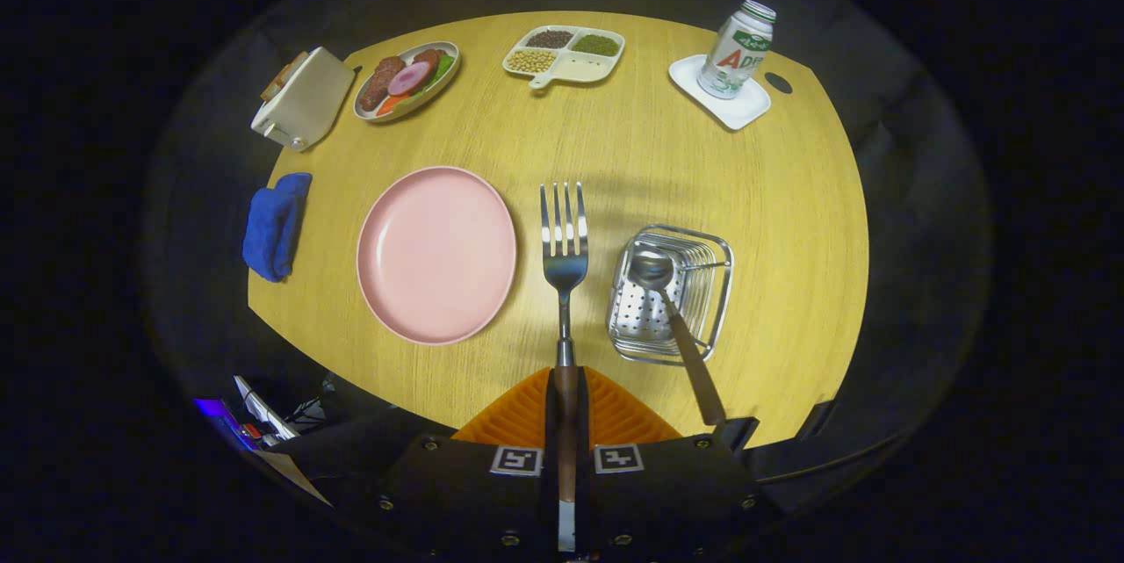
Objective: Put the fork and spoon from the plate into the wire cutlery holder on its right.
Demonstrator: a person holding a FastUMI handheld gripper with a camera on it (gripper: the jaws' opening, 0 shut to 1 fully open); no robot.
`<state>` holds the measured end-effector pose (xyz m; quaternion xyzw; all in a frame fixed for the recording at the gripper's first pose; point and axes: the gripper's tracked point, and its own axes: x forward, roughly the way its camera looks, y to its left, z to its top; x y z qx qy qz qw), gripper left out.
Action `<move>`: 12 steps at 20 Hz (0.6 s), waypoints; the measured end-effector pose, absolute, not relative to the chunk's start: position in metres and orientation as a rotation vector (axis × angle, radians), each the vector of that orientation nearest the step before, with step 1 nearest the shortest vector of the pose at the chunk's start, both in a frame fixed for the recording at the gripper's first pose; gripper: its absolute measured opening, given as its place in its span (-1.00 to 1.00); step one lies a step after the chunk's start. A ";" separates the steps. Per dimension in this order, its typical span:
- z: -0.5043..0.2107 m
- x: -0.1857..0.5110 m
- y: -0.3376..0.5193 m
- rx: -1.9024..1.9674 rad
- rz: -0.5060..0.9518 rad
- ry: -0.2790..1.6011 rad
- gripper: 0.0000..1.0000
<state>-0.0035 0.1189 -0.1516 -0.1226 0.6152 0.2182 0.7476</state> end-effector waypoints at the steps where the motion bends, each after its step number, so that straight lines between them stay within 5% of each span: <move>1: -0.150 -0.002 0.107 -0.291 0.463 1.350 -0.85; 12: -0.151 0.005 0.051 -0.416 0.433 1.539 -0.85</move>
